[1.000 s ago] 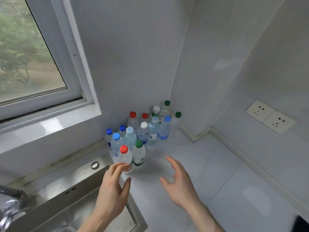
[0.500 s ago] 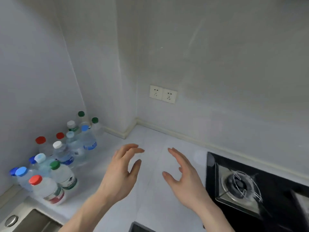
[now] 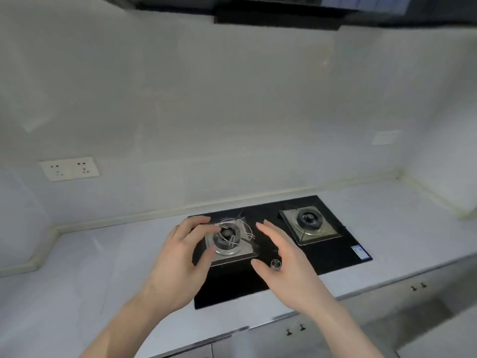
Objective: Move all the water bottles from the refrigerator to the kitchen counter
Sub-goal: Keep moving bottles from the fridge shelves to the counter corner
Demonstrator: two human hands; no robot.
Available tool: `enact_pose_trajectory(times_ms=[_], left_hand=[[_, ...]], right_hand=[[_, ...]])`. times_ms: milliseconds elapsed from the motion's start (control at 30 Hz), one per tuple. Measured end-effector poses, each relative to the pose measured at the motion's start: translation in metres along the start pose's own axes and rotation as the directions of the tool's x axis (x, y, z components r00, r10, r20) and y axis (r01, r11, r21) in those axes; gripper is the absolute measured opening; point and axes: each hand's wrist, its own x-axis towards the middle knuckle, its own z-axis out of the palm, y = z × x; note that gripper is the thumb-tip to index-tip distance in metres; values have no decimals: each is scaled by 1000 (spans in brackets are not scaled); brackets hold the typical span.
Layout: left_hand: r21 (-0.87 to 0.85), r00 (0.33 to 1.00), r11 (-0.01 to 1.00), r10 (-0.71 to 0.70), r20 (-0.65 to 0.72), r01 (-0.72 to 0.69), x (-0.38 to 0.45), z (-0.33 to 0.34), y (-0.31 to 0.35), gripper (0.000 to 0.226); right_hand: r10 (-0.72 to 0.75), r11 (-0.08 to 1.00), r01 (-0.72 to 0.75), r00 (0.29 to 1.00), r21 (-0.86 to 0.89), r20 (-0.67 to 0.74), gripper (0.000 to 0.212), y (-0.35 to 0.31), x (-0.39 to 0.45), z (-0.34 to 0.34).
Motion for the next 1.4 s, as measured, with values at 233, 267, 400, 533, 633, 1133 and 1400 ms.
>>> enact_pose_trajectory(times_ms=[233, 267, 400, 533, 633, 1133, 1400], left_hand=[[-90, 972, 978, 198, 128, -187, 24, 79, 110, 31], [-103, 957, 967, 248, 154, -234, 29, 94, 131, 31], [-156, 889, 918, 392, 236, -363, 47, 140, 193, 34], [-224, 805, 862, 506, 310, -455, 67, 188, 250, 35], [-296, 732, 810, 585, 351, -505, 82, 228, 298, 35], [-584, 390, 534, 845, 365, -611, 186, 396, 492, 36], [-661, 271, 451, 892, 363, -599, 231, 471, 562, 35]], right_hand=[[52, 998, -60, 975, -32, -217, 70, 50, -71, -107], [77, 996, -89, 962, -32, -263, 69, 59, -88, -128], [140, 983, -177, 897, -50, -419, 69, 85, -133, -186], [188, 958, -275, 815, -80, -548, 69, 107, -176, -237], [225, 934, -351, 728, -70, -647, 69, 122, -205, -274], [304, 808, -588, 363, 36, -881, 65, 196, -239, -434], [271, 769, -635, 224, 70, -936, 66, 228, -245, -489]])
